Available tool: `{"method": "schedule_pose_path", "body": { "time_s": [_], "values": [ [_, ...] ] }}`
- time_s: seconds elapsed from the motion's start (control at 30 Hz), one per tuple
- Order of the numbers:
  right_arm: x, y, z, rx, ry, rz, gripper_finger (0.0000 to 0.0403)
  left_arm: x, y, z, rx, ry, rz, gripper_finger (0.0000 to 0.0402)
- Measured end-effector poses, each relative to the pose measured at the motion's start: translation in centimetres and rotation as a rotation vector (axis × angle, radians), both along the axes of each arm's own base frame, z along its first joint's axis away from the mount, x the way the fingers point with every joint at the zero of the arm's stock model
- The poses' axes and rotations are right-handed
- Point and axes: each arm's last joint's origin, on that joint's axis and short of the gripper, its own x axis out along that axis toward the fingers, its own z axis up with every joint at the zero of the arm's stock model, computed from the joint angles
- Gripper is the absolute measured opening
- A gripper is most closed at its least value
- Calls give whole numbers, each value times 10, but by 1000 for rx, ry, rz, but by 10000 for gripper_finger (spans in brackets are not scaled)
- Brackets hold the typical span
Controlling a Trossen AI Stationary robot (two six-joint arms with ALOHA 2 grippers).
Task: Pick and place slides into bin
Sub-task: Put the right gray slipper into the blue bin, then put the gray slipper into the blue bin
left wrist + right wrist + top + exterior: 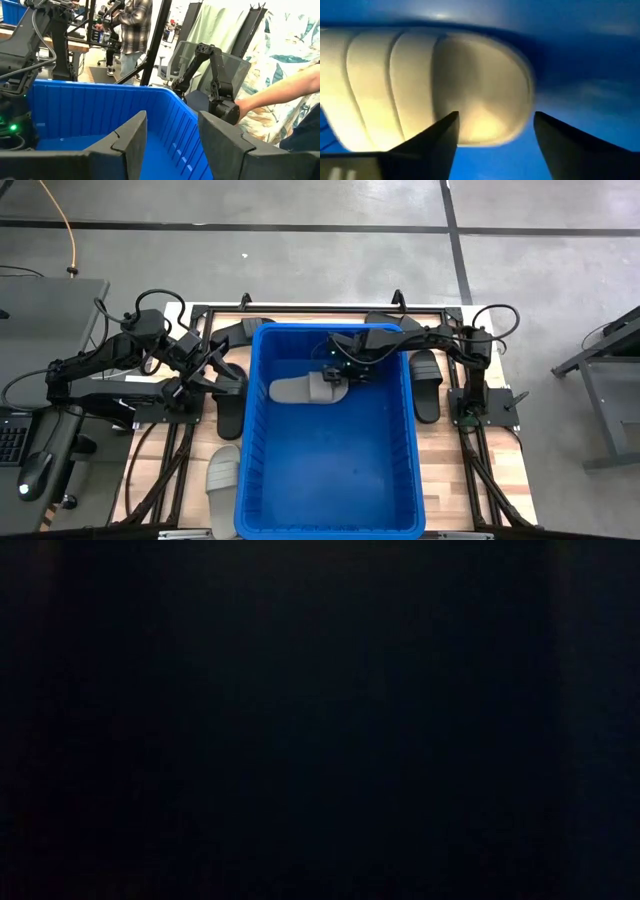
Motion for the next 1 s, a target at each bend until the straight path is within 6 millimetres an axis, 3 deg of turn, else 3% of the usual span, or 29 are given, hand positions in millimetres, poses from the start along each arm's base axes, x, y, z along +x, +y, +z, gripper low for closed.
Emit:
{"method": "schedule_pose_path", "body": {
  "time_s": [0.17, 0.43, 0.57, 0.77, 1.0],
  "values": [
    [-13, 3, -2, 76, 132, -26, 292, 0, 0, 0, -1, 0, -8, 168],
    [-7, 12, 2, 244, 52, 26, 298, 0, 0, 0, 41, -15, -10, 168],
    [-7, 25, 14, 283, 6, 72, 298, 0, -1, 0, 65, -26, -33, 168],
    [-12, 51, 65, 211, -144, 203, 298, 0, -4, 0, 45, -30, -170, 168],
    [-23, 85, 140, -49, -363, 303, 298, 1, -2, 1, 77, -43, -125, 168]
  ]
}}
